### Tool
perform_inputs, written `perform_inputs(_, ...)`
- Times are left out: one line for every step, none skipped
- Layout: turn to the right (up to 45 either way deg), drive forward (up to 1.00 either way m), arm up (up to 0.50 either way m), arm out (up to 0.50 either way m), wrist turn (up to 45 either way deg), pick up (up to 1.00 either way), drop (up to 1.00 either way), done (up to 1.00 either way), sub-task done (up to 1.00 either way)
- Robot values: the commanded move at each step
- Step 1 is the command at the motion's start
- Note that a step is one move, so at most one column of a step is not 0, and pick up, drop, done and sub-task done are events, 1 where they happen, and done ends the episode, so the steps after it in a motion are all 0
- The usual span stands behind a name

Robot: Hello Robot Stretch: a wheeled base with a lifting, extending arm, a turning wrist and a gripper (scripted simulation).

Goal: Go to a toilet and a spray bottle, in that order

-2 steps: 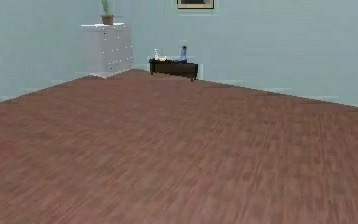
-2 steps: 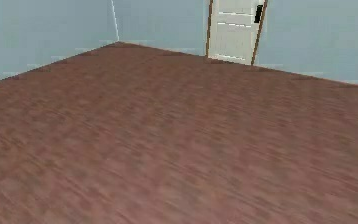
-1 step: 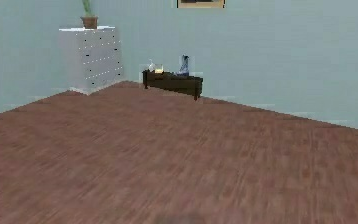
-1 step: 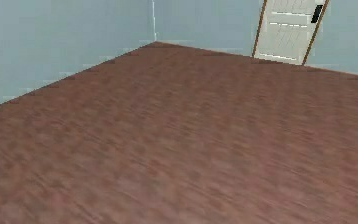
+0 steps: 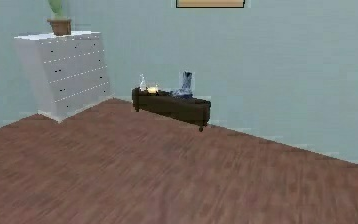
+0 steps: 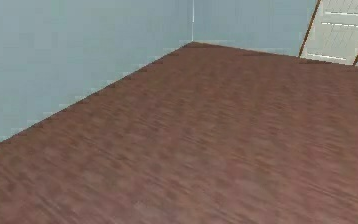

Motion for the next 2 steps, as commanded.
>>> perform_inputs(0.0, 1.0, 0.0, 0.0, 0.0, 0.0, 0.0, 0.0, 0.0)
perform_inputs(0.0, 0.9, 0.0, 0.0, 0.0, 0.0, 0.0, 0.0, 0.0)
